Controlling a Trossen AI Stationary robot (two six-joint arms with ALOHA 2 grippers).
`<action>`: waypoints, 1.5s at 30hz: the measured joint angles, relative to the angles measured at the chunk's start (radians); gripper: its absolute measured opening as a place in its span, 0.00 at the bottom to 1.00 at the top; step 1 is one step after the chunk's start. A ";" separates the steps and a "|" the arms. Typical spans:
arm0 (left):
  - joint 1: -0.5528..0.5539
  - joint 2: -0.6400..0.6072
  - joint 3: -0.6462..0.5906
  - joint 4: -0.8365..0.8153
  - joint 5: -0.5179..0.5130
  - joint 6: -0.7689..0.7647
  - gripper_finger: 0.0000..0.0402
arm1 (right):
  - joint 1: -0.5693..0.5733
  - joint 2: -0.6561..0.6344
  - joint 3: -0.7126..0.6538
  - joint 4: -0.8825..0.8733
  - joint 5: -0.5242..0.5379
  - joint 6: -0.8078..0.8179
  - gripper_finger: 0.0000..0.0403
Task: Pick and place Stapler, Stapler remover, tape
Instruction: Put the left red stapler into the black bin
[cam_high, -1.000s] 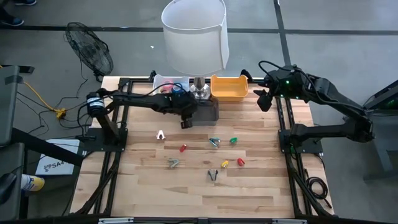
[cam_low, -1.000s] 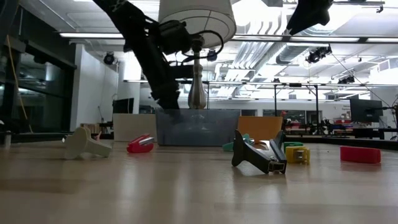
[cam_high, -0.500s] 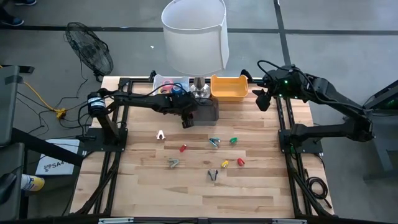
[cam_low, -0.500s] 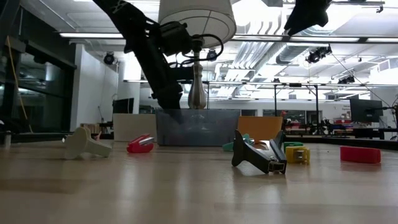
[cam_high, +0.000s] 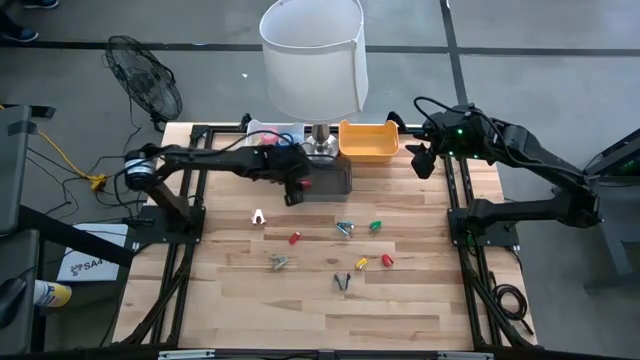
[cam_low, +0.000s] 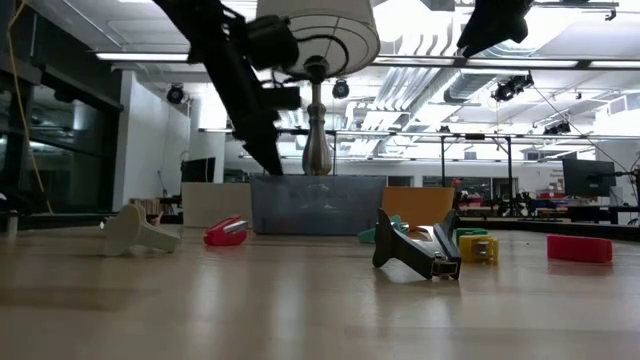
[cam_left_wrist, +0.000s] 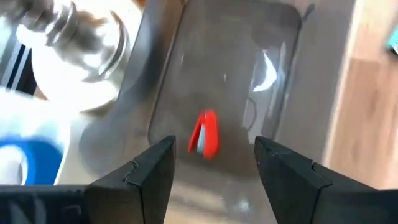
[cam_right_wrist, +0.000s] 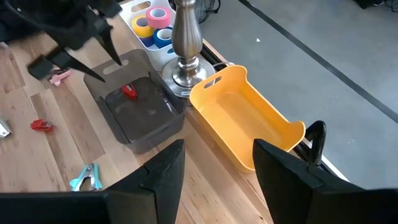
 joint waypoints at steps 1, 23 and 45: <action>-0.002 -0.018 0.000 -0.030 0.000 -0.010 0.54 | 0.000 0.000 0.000 0.000 0.000 0.000 0.45; -0.301 -0.120 -0.063 -0.452 -0.089 -0.498 0.54 | 0.000 0.000 0.000 0.000 -0.002 0.000 0.45; -0.362 -0.148 -0.154 -0.243 -0.006 -0.632 0.54 | 0.000 0.000 0.000 0.000 -0.011 -0.024 0.45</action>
